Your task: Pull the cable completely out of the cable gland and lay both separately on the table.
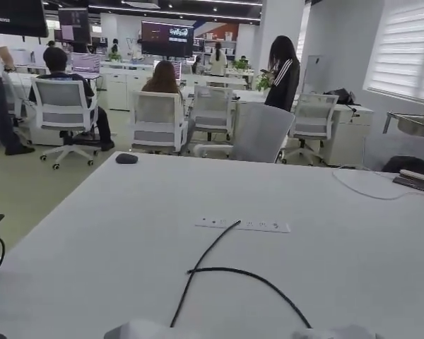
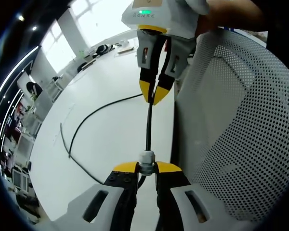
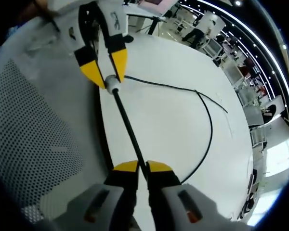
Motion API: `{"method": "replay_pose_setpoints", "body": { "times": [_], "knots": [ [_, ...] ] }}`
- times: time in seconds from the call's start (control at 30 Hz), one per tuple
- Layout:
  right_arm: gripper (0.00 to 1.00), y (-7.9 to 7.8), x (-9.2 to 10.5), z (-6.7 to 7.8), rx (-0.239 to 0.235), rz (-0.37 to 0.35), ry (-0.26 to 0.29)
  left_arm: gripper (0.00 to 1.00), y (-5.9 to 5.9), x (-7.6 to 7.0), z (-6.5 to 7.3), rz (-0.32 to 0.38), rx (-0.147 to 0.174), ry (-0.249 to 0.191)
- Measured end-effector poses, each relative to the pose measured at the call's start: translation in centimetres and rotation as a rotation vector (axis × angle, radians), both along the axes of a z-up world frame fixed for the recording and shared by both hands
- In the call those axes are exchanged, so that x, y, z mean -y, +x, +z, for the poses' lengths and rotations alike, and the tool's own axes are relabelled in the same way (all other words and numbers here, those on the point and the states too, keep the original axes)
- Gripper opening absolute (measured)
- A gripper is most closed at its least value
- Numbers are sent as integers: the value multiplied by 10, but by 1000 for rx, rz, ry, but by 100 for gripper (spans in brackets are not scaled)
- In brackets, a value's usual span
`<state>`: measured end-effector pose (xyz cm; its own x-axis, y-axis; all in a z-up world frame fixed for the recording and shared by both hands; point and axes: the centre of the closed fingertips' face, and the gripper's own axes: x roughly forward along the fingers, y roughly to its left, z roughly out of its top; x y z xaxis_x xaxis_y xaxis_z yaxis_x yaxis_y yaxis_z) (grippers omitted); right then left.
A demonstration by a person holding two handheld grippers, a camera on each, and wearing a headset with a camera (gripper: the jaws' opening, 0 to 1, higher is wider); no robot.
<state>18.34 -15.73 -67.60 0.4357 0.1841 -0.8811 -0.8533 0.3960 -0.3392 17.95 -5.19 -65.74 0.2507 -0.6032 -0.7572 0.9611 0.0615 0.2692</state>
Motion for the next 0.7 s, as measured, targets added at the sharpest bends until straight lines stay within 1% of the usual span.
{"method": "replay_pose_setpoints", "body": {
  "times": [0.07,0.1,0.17,0.2,0.27,0.3,0.33,0.37,0.4,0.47,0.5,0.53,0.57,0.7],
  "knots": [
    [4,0,1,-2,-3,-6,-11,14,0,0,1,4,-6,-6],
    [4,-1,-1,-2,-8,-7,-1,14,0,0,0,6,-10,-6],
    [4,-1,-2,-3,-18,-13,10,14,1,-2,-1,3,-5,7],
    [5,-1,-2,-3,-19,-14,11,14,0,-2,-2,4,-6,9],
    [6,-4,-4,-3,-37,-6,15,14,1,-2,-3,7,-8,13],
    [8,-5,-10,-3,-43,10,38,14,1,-2,-3,7,-8,12],
    [11,-8,-24,-2,-51,52,95,14,0,-2,-3,7,-10,12],
    [13,-10,-32,0,-59,63,127,14,0,-1,-3,4,-9,15],
    [13,-11,-37,3,-61,54,140,14,-1,-1,-4,0,-8,18],
    [13,-10,-50,6,-53,89,168,14,-3,0,-5,-8,-4,26],
    [14,-11,-61,8,-54,104,208,14,-3,0,-5,-11,-2,28],
    [15,-12,-69,10,-61,110,240,14,-3,0,-5,-14,1,28],
    [16,-13,-79,12,-66,132,271,14,-3,1,-4,-15,1,28],
    [16,-12,-90,10,-67,159,267,14,-4,1,-5,-20,3,29]
  ]
}}
